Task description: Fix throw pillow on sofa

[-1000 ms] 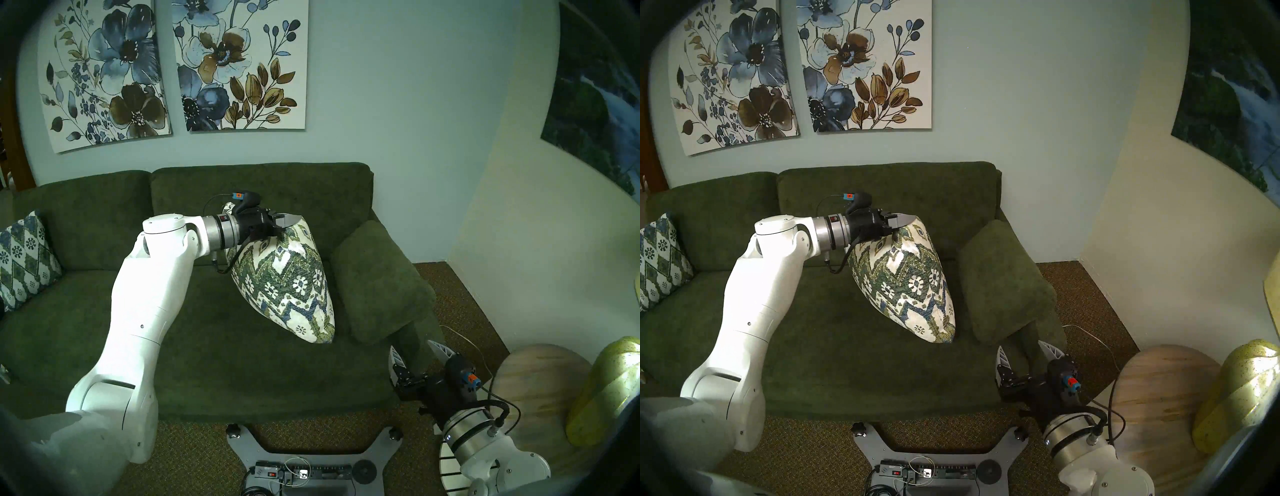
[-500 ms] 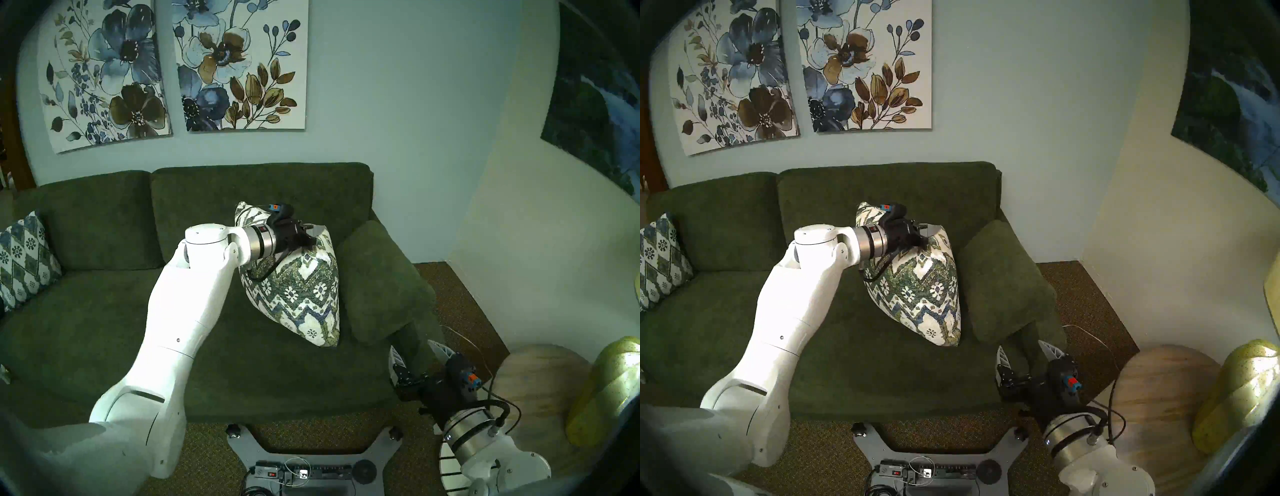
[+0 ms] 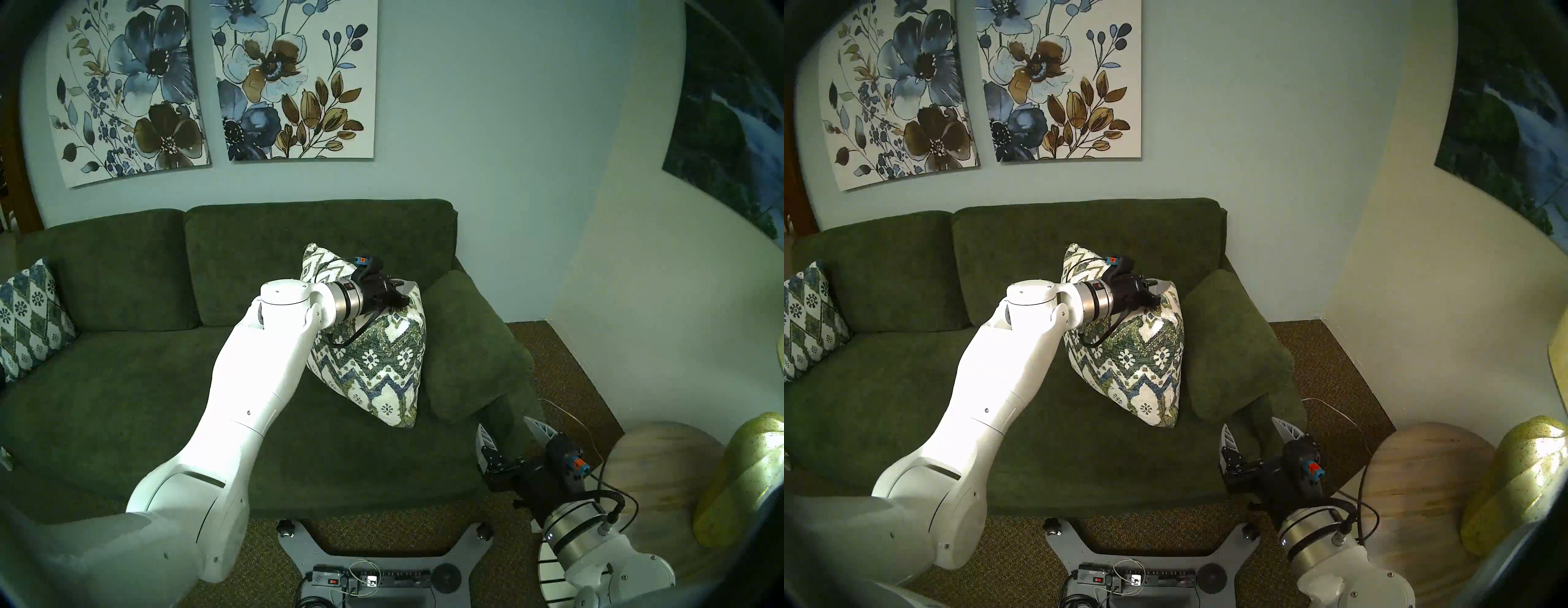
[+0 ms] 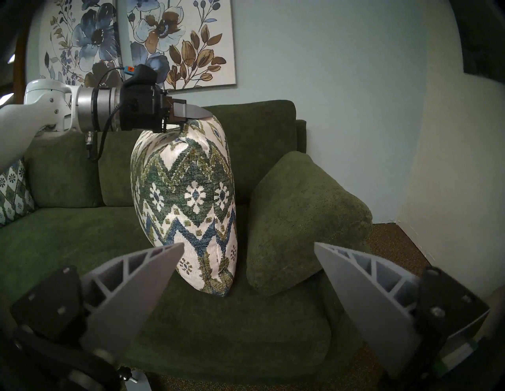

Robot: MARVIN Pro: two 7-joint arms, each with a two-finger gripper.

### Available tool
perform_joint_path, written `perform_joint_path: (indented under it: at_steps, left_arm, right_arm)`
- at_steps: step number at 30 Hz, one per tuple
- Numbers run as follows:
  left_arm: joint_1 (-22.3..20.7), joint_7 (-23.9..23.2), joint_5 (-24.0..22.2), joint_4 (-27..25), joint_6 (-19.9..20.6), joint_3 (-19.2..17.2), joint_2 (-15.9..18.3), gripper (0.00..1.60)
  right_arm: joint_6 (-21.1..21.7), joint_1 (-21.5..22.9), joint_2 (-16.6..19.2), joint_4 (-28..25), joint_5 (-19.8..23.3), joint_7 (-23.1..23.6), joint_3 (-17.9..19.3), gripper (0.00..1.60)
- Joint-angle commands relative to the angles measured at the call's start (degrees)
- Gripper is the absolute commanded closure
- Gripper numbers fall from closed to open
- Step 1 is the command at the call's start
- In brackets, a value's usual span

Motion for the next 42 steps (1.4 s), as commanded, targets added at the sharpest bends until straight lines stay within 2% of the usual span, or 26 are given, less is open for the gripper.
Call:
perform_joint_path:
  at_steps: [1, 2, 6, 13, 28, 30, 34, 36, 39, 40, 41, 42]
  left_arm:
    - [-0.9, 0.9, -0.2, -3.0, 0.7, 0.8, -2.3, 0.34]
    - [-0.9, 1.1, -0.2, -3.3, 0.9, 0.9, -2.4, 0.00]
    - [-0.6, 2.0, -0.6, -4.7, 2.2, 0.8, -2.9, 0.00]
    - [-1.5, 2.4, -1.2, -3.9, 2.9, -0.2, -2.8, 0.00]
    - [-0.8, 1.1, -1.7, -2.6, 2.3, -1.3, -1.6, 0.00]
    - [-0.5, 0.6, -2.1, -3.0, 2.4, -2.1, -1.1, 0.00]
    - [1.3, -2.0, -2.7, -5.3, 0.9, -4.7, 3.4, 0.00]
    - [1.7, -2.4, -2.7, -5.7, 0.6, -5.4, 4.4, 0.00]
    - [3.2, -4.0, -3.0, -6.5, 0.1, -8.1, 7.2, 0.00]
    - [3.8, -4.4, -2.4, -6.6, 0.0, -9.8, 6.8, 0.00]
    - [4.4, -4.9, -3.0, -6.9, -0.5, -9.8, 8.8, 0.00]
    - [5.0, -5.3, -2.0, -6.9, -0.5, -11.9, 7.8, 0.00]
  right_arm:
    - [0.0, -0.1, 0.0, -0.9, 0.0, 0.1, -0.1, 0.00]
    - [0.0, -0.1, -0.1, -1.0, 0.0, 0.1, -0.1, 0.00]
    - [0.0, -0.1, -0.2, -1.0, -0.1, 0.3, -0.1, 0.00]
    - [0.0, -0.1, -0.4, -1.0, -0.1, 0.4, 0.0, 0.00]
    - [0.0, 0.0, -0.8, -1.0, -0.3, 0.8, 0.1, 0.00]
    - [0.0, 0.0, -0.8, -1.0, -0.4, 0.8, 0.1, 0.00]
    - [-0.1, 0.1, -1.0, -0.9, -0.4, 1.0, 0.2, 0.00]
    - [-0.1, 0.1, -1.0, -0.9, -0.4, 1.0, 0.2, 0.00]
    - [-0.1, 0.1, -1.1, -0.8, -0.5, 1.1, 0.2, 0.00]
    - [-0.1, 0.1, -1.1, -0.8, -0.5, 1.1, 0.2, 0.00]
    - [-0.1, 0.2, -1.1, -0.8, -0.5, 1.1, 0.2, 0.00]
    - [-0.1, 0.2, -1.1, -0.8, -0.5, 1.1, 0.2, 0.00]
